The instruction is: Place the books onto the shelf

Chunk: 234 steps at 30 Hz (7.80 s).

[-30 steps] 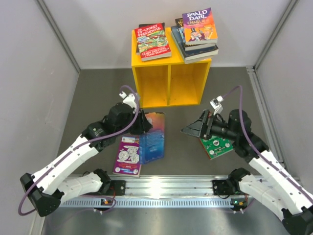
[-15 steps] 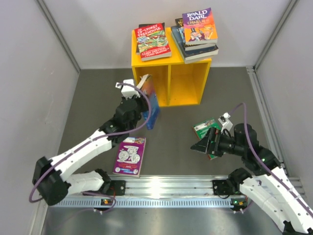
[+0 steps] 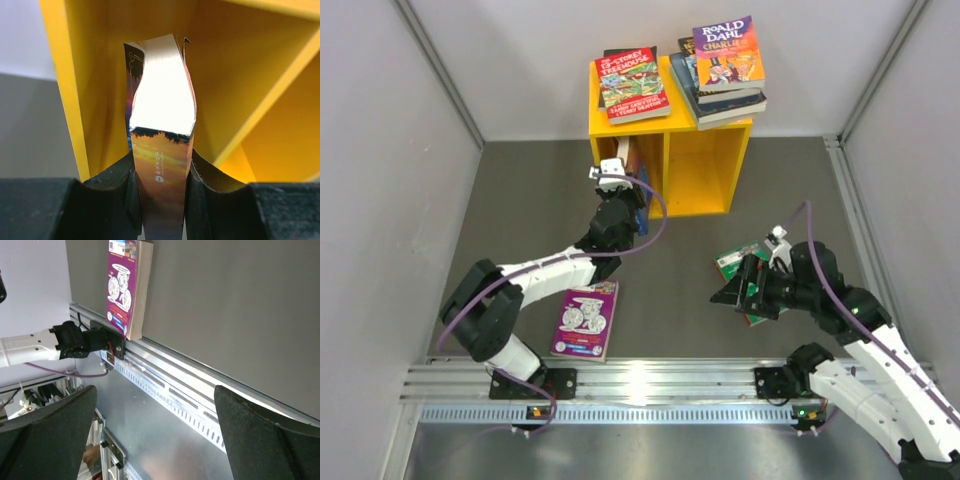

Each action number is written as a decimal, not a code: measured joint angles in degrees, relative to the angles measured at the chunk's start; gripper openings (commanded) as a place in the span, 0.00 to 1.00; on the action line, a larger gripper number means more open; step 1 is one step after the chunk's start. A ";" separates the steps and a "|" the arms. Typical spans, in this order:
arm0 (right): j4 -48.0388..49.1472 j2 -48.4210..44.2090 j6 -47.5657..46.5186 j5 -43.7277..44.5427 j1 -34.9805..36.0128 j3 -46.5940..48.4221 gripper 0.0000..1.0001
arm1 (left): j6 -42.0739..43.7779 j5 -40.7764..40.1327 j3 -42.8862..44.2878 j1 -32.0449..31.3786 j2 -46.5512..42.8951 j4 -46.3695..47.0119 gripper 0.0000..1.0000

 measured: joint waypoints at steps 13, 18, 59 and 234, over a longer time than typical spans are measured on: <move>-10.58 -1.88 -2.23 2.67 0.00 2.29 1.00 | -6.56 1.40 -5.46 7.72 15.41 23.91 0.00; -13.03 -3.67 -2.43 3.17 0.00 2.27 1.00 | -11.58 1.86 -3.67 8.39 21.90 28.83 0.00; -2.23 -3.15 -3.04 1.25 0.00 -2.47 1.00 | -19.19 5.75 -0.52 7.30 -12.74 -9.51 0.98; -12.66 12.41 -24.98 4.57 -4.42 5.51 0.64 | 10.97 -16.33 3.96 -5.64 19.80 28.09 0.00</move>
